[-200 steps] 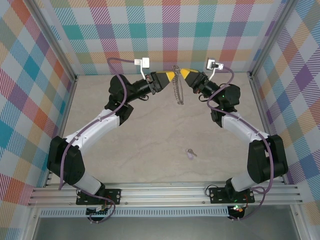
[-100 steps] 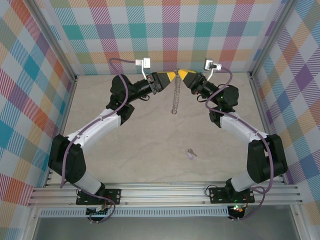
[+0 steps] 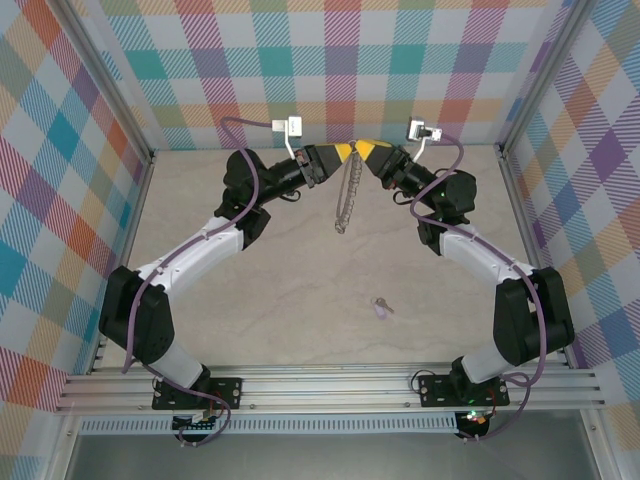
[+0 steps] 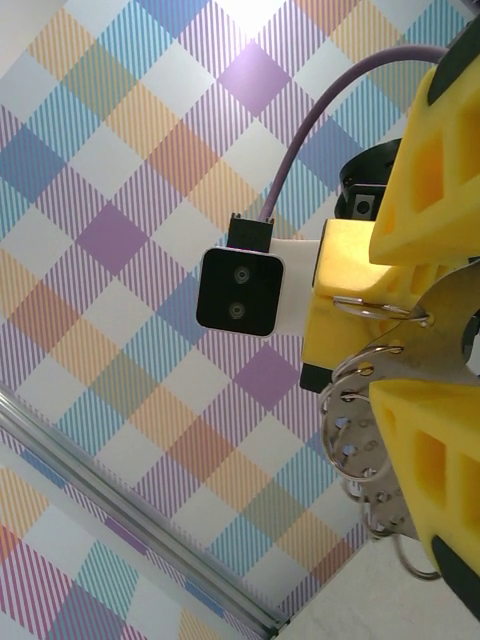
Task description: Put the keys on the keyring
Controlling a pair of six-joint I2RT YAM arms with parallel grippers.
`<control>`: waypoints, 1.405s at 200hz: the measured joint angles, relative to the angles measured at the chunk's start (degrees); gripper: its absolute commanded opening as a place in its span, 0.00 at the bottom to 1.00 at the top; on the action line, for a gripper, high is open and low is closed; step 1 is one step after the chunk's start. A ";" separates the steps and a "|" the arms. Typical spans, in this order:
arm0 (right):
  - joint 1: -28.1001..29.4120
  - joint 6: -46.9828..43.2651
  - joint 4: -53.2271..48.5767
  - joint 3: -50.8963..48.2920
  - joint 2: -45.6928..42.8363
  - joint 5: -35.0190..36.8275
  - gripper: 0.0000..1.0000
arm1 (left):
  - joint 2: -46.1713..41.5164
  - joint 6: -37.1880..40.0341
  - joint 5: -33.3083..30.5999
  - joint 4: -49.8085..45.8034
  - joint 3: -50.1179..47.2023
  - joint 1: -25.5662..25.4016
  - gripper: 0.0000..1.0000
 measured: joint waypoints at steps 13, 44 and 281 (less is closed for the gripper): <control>0.00 0.00 0.00 0.00 0.00 -0.02 0.00 | 0.02 0.00 -0.17 0.02 0.00 0.00 0.34; 0.07 0.39 0.02 0.00 0.13 -0.02 0.00 | 0.26 -0.04 -0.17 0.09 0.02 0.00 0.28; -3.13 -16.61 -39.19 -0.07 -17.51 -0.48 0.63 | 0.00 25.88 9.05 -29.44 9.79 0.02 0.00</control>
